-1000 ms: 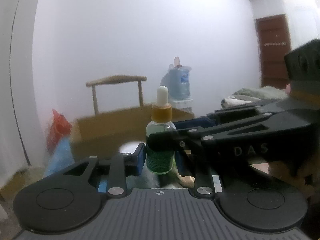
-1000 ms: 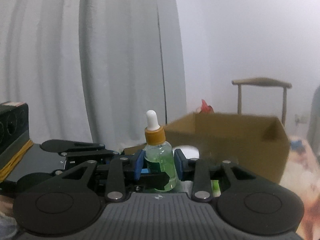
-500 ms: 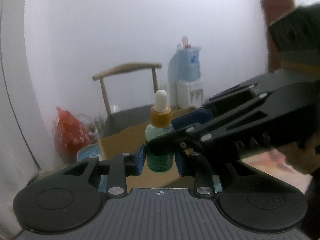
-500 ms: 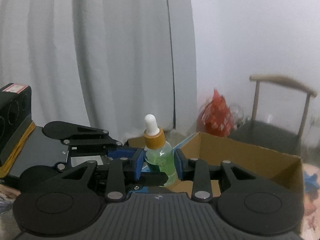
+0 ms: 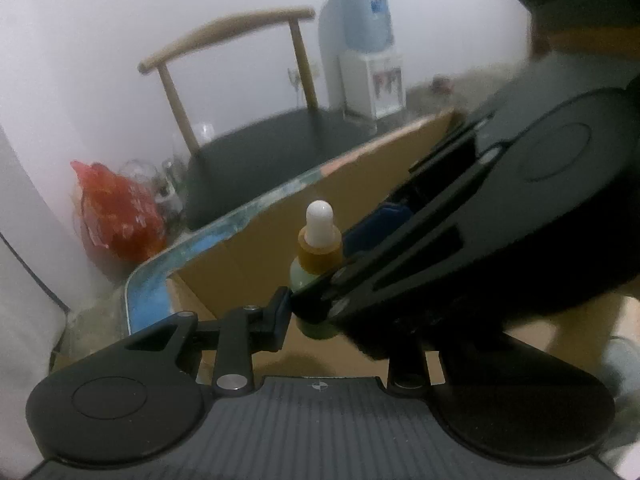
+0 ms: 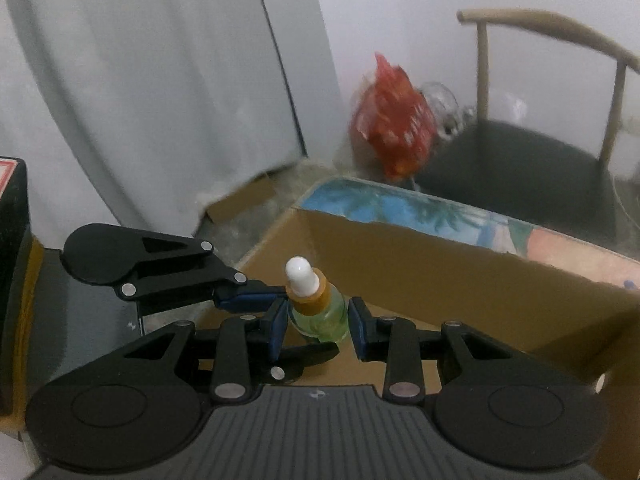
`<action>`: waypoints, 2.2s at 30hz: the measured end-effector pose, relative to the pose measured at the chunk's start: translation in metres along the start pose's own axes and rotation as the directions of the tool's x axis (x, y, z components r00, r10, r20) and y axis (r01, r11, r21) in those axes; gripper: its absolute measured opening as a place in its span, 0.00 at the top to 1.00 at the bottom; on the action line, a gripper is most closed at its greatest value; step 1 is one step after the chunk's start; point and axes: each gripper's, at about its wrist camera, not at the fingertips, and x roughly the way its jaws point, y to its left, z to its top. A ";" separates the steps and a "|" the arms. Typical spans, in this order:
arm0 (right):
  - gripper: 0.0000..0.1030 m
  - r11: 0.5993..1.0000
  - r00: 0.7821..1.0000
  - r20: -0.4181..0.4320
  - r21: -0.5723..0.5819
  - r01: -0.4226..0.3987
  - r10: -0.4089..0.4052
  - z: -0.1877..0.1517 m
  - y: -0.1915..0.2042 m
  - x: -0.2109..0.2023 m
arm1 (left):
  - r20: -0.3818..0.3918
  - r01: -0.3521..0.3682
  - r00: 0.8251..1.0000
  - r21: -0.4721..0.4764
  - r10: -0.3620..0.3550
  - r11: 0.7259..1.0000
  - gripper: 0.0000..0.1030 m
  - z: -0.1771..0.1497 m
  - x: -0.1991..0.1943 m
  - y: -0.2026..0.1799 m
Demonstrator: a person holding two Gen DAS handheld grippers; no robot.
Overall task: Organize rigid objects
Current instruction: 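Carry the dropper bottle with the right gripper and lower it into the cardboard box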
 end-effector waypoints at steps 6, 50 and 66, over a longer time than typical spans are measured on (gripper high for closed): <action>0.66 0.996 0.995 -0.101 0.089 -0.004 0.013 0.007 -0.018 0.044 | -0.150 -0.004 0.989 0.055 0.012 0.998 0.68 0.002 0.029 0.006; 0.56 0.977 0.994 -0.069 0.202 -0.067 0.082 0.010 -0.006 0.077 | -0.110 -0.154 0.976 0.268 0.189 0.951 0.76 -0.008 -0.024 0.009; 0.63 0.978 0.998 0.001 0.200 -0.060 0.061 0.012 -0.008 0.078 | -0.002 -0.229 0.970 0.320 0.242 0.919 0.76 -0.007 -0.006 0.027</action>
